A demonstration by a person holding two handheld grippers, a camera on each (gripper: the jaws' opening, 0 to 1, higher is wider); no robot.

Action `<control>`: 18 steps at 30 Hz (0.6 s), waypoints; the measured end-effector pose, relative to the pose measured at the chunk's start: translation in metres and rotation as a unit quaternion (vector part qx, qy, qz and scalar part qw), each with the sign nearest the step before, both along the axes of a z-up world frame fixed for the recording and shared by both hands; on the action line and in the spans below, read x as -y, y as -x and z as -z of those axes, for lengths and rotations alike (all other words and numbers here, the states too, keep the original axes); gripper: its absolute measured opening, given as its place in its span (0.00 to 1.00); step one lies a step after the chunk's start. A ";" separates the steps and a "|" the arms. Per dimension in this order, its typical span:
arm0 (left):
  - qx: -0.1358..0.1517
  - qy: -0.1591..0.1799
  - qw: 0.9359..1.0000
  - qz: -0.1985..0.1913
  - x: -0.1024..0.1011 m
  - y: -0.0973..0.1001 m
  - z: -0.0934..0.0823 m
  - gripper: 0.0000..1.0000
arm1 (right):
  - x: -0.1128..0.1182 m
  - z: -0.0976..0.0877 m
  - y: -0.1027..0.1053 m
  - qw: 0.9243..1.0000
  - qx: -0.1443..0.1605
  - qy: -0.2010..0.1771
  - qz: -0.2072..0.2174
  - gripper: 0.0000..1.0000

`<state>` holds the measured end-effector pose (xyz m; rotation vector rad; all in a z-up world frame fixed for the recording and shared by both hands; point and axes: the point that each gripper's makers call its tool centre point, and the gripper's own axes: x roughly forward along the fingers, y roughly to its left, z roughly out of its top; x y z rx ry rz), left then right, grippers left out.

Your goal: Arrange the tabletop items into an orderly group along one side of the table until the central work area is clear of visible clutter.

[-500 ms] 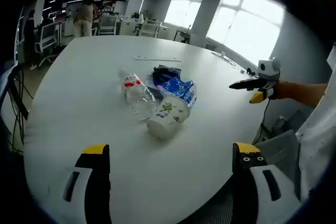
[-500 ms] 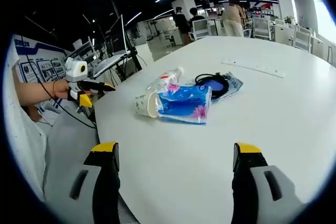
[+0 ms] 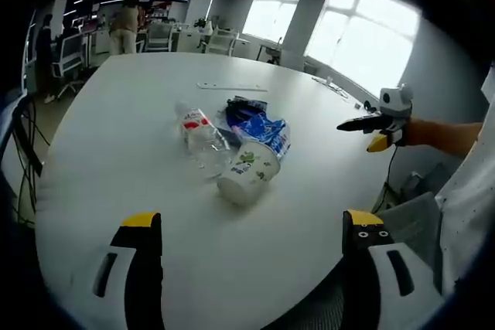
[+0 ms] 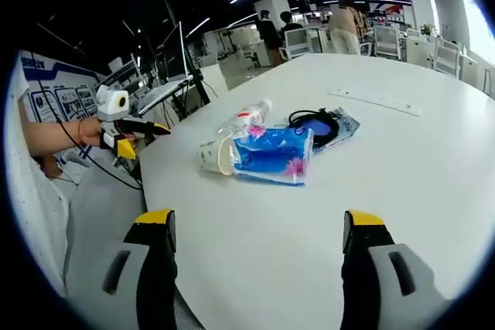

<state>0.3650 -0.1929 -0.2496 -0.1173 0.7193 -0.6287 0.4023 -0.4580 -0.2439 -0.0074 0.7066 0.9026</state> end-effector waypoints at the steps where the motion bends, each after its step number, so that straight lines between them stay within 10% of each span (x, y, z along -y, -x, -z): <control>1: 0.001 0.000 1.000 0.000 0.000 0.000 -0.001 1.00 | 0.000 0.000 0.000 1.000 -0.002 0.000 0.000 0.89; 18: 0.003 0.000 1.000 0.000 0.001 -0.004 -0.003 1.00 | 0.000 0.000 -0.003 1.000 -0.001 -0.001 0.001 0.89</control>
